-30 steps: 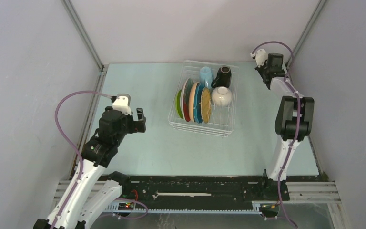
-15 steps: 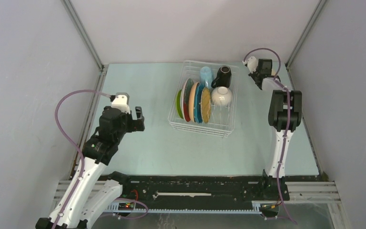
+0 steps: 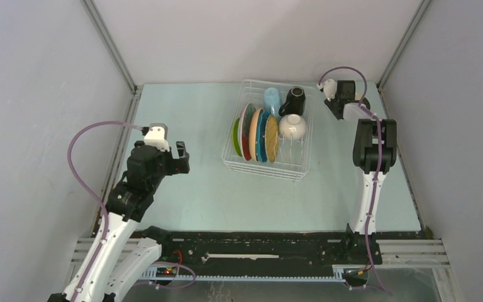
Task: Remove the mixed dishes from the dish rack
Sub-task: Place the plate at the corner of the board, then pick up the plate from the dish rack.
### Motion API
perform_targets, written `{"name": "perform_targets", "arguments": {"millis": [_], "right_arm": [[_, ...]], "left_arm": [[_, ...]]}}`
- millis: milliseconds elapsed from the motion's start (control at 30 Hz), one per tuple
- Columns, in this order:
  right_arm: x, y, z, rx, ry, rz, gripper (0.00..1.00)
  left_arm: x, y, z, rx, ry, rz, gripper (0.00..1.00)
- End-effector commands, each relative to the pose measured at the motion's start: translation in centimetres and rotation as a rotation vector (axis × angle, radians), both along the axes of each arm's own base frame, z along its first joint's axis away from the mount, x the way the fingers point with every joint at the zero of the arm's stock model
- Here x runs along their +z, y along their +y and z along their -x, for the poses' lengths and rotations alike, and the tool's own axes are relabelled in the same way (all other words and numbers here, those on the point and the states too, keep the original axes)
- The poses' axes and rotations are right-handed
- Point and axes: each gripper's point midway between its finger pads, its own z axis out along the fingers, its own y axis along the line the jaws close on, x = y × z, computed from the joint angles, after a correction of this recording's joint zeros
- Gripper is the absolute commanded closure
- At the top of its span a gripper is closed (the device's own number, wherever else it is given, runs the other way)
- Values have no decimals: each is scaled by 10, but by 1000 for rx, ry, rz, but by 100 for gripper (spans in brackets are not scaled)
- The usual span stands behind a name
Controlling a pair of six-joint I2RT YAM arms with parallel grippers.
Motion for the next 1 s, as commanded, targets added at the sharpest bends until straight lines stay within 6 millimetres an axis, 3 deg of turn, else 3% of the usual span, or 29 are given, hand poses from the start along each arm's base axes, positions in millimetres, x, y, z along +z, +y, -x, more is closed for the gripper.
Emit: {"name": "perform_targets", "arguments": {"millis": [0,67,233,400,467,500,633,800,967], "right_arm": [[72,6,13,-35,-90,-82,53],[94,14,26,-39,-101,-140,50],[124,47,73,-9,-91,-284,39],[141,92,160,46,45,-536,32],[144,110,198,111,83,-639,31],[159,117,216,150,63,-684,31],[183,143,271,313,36,-902,29],[190,153,306,428,-72,-1068,22],[183,155,319,470,-84,-1062,20]], "left_arm": [[17,-2,3,-15,-80,43,0],[29,-7,8,-47,-133,76,0],[64,-18,24,-129,-323,164,0],[84,-37,42,-224,-424,308,0],[83,-47,45,-266,-426,368,0],[83,-52,45,-287,-427,399,0],[81,-78,39,-365,-381,554,0],[77,-107,27,-418,-216,715,0],[83,-121,19,-431,-155,763,0]]}}
